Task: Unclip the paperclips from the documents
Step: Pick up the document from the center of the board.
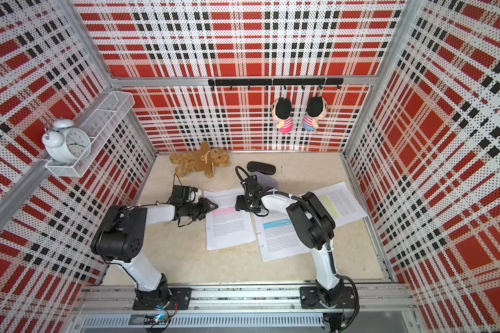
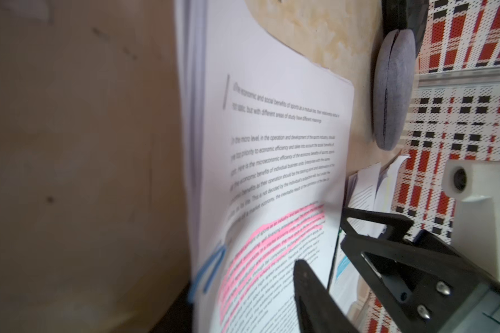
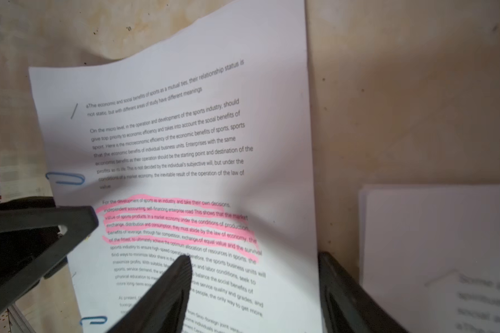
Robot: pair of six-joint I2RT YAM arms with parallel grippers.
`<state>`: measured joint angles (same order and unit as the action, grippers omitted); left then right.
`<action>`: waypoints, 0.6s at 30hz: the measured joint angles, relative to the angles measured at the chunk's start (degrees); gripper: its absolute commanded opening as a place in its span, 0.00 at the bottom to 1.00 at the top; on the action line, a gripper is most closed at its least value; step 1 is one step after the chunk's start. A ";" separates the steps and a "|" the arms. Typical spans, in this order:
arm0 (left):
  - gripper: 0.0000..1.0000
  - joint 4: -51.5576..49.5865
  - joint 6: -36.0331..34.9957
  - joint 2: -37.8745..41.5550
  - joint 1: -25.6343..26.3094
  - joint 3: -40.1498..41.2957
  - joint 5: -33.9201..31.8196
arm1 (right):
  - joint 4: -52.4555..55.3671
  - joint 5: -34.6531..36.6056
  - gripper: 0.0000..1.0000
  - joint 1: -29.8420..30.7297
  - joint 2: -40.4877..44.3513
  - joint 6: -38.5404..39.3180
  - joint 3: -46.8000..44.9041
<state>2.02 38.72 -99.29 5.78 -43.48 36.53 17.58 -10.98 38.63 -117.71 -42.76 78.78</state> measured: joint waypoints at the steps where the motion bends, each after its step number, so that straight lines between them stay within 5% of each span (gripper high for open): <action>1: 0.37 0.50 0.46 0.35 -0.11 0.52 0.68 | -0.31 -0.28 0.67 0.00 0.00 -0.15 -0.13; 5: 0.03 2.78 2.25 2.08 -0.26 1.55 2.16 | -1.57 -1.44 0.69 0.00 -0.11 -0.22 -0.52; 14: 0.00 3.91 1.46 11.10 0.33 2.36 -0.50 | -4.15 -4.02 0.84 -0.63 2.08 1.62 -3.78; 18: 0.00 2.51 -1.29 14.62 2.03 2.05 -2.34 | -0.92 -3.15 1.00 -1.42 6.01 4.20 -6.51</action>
<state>4.54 37.43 -84.66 7.81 -41.43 34.20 16.67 -14.13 37.21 -111.70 -38.57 72.27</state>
